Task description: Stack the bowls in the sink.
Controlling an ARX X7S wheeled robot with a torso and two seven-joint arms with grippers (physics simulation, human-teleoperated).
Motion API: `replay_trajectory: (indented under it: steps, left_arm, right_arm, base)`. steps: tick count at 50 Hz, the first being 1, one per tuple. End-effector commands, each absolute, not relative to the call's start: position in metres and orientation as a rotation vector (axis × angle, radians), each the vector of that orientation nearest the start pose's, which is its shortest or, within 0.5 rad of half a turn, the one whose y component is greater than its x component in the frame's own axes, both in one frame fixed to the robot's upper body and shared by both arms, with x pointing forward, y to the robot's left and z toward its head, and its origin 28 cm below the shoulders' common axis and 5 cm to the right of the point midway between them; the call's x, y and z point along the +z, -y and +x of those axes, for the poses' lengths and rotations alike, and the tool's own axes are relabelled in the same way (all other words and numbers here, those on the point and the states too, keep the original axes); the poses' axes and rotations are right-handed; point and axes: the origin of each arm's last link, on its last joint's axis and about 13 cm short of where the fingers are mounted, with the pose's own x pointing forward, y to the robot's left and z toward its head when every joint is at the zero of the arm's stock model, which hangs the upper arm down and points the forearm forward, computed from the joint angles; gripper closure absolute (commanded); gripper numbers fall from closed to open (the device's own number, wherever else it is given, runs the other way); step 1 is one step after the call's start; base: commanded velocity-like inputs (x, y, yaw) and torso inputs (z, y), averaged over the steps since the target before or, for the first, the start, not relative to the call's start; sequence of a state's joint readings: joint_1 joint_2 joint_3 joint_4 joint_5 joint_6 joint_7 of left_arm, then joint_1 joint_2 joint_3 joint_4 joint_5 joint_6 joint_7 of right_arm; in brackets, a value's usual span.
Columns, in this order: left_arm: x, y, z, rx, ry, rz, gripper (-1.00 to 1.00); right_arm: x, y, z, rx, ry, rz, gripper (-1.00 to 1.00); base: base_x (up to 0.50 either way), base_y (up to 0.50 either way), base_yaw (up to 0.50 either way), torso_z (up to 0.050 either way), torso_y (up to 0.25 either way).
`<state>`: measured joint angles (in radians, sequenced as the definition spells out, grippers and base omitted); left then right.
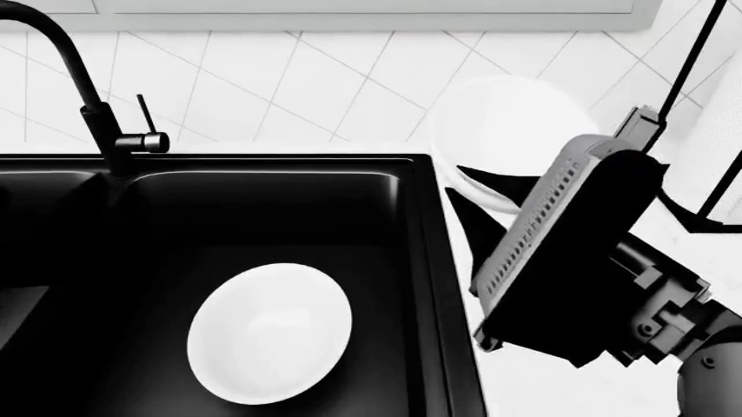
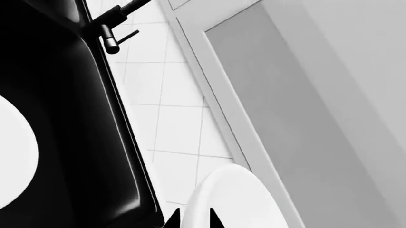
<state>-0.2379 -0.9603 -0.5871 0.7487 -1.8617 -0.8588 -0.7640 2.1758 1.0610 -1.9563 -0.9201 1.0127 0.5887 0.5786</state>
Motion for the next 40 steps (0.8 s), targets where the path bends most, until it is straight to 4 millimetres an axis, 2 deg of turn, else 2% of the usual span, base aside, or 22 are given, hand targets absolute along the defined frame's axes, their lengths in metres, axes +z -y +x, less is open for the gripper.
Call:
replay_trajectory:
  steps: [1,25,40]
  left_arm:
    - [0.265,-0.308,0.142,-0.075,0.027,-0.205,-1.0]
    - [0.265,-0.312,0.14,-0.046,0.038,-0.213,-1.0]
    - [0.269,-0.311,0.137,-0.049,0.049,-0.209,-1.0]
  right_arm:
    - [0.292,0.122,0.197,0.543,0.36,-1.09,1.0]
    - [0.288,0.095,0.198,0.678,0.429,-1.111,1.0]
    - [0.282,0.082,0.188,0.744,0.456,-1.114,1.0]
  base:
    - [0.0,0.0,0.0,0.0,0.0]
    - [0.0,0.0,0.0,0.0,0.0]
    - [0.0,0.0,0.0,0.0,0.0]
